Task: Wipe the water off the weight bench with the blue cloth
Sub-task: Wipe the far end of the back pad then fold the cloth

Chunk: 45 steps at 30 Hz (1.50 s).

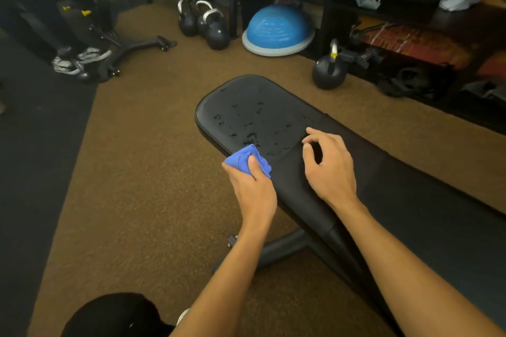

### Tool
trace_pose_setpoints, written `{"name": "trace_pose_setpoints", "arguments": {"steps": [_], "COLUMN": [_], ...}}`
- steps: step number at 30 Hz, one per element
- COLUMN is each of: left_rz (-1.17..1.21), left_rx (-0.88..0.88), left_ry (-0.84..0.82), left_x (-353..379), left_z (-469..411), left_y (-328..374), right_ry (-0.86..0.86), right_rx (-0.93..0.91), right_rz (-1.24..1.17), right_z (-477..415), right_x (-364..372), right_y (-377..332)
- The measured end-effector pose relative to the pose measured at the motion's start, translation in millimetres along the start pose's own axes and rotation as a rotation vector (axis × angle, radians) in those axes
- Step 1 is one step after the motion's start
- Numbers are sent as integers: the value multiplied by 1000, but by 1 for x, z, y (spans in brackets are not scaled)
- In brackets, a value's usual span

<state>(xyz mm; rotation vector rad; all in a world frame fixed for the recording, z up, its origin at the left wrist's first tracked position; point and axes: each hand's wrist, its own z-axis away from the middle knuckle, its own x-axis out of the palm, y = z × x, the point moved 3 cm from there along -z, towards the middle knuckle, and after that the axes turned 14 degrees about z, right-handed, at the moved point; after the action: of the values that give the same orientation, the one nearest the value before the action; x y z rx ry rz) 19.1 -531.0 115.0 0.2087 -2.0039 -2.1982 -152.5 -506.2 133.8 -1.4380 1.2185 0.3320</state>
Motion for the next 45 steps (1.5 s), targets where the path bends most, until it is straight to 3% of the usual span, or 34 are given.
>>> {"name": "trace_pose_setpoints", "arguments": {"steps": [3, 6, 11, 16, 18, 23, 27, 30, 34, 38, 43, 45], "left_rz": [-24, -101, 107, -186, -139, -94, -115, -70, 79, -82, -347, -375], "left_rx": [11, -110, -323, -28, 79, 235, 258, 144, -15, 179, 616, 712], "left_ry": [-17, -61, -63, -98, -61, -150, -235, -296, -355, -364, -312, -290], "left_x": [3, 5, -20, -47, -50, -44, -44, -53, -63, -66, -66, -65], "left_z": [-7, -4, 1, -2, -1, -12, -25, -43, -63, -77, -97, -104], "left_y": [7, 11, 9, 6, 13, 31, 35, 33, 33, 43, 51, 46], "right_ry": [4, 9, 17, 13, 15, 14, 189, 9, -102, -85, -133, -167], "right_rx": [5, 21, 34, 63, 70, 78, -159, -357, -378, -363, -417, -384], "right_rz": [-6, -26, -55, -64, -67, -64, -29, -59, 154, 252, 419, 419], "right_z": [0, -2, -4, -3, -1, -1, 15, 33, 39, 34, 32, 34], "right_x": [0, -2, -4, -6, -6, -6, -13, 2, 26, 29, 40, 43], "right_y": [1, 2, 3, 1, 1, 0, -33, -76, -86, -91, -100, -91]}}
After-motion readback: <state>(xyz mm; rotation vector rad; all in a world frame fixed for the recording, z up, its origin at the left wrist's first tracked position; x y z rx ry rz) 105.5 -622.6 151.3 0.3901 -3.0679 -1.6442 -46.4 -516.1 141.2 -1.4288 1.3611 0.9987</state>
